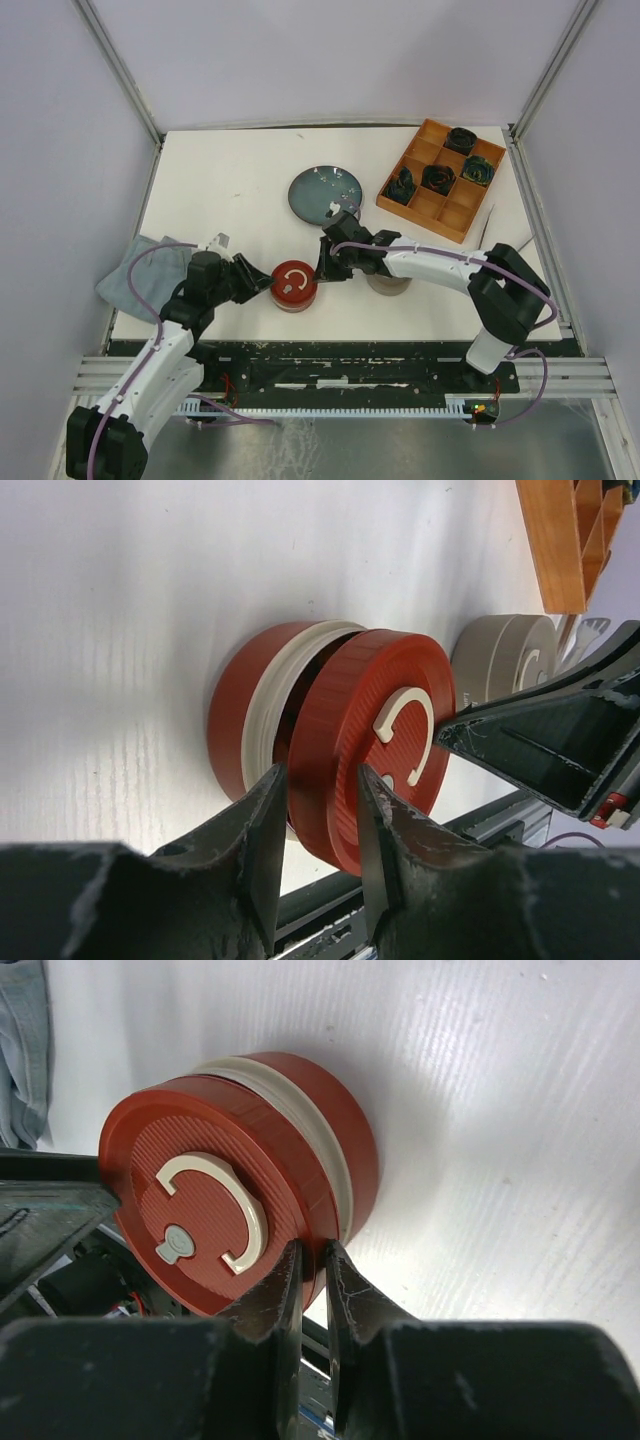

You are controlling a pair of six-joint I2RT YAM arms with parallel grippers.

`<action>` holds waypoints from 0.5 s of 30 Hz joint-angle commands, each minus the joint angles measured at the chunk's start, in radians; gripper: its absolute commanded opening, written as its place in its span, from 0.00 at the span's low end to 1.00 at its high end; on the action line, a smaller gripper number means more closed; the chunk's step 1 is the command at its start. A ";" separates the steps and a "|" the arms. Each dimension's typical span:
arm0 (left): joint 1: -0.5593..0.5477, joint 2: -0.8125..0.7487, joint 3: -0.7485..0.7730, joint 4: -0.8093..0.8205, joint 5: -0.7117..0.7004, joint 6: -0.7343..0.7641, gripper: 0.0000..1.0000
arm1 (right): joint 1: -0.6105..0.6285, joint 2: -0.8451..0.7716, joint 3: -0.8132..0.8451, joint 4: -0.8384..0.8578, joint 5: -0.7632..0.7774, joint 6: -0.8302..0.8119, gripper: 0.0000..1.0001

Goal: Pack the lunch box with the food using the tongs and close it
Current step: Close the box lid on the packing box.

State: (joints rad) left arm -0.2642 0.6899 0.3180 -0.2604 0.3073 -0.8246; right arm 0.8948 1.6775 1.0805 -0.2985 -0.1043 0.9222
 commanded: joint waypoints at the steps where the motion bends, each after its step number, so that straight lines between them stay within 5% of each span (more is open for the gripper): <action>1: -0.001 0.012 0.059 0.000 -0.032 0.061 0.40 | 0.000 0.031 0.091 0.001 -0.021 0.015 0.18; 15: -0.001 0.026 0.063 -0.033 -0.044 0.071 0.25 | 0.006 0.049 0.104 -0.051 -0.016 -0.007 0.18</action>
State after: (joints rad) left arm -0.2642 0.7300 0.3538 -0.3099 0.2539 -0.7910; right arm 0.8921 1.7302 1.1500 -0.3298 -0.1226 0.9264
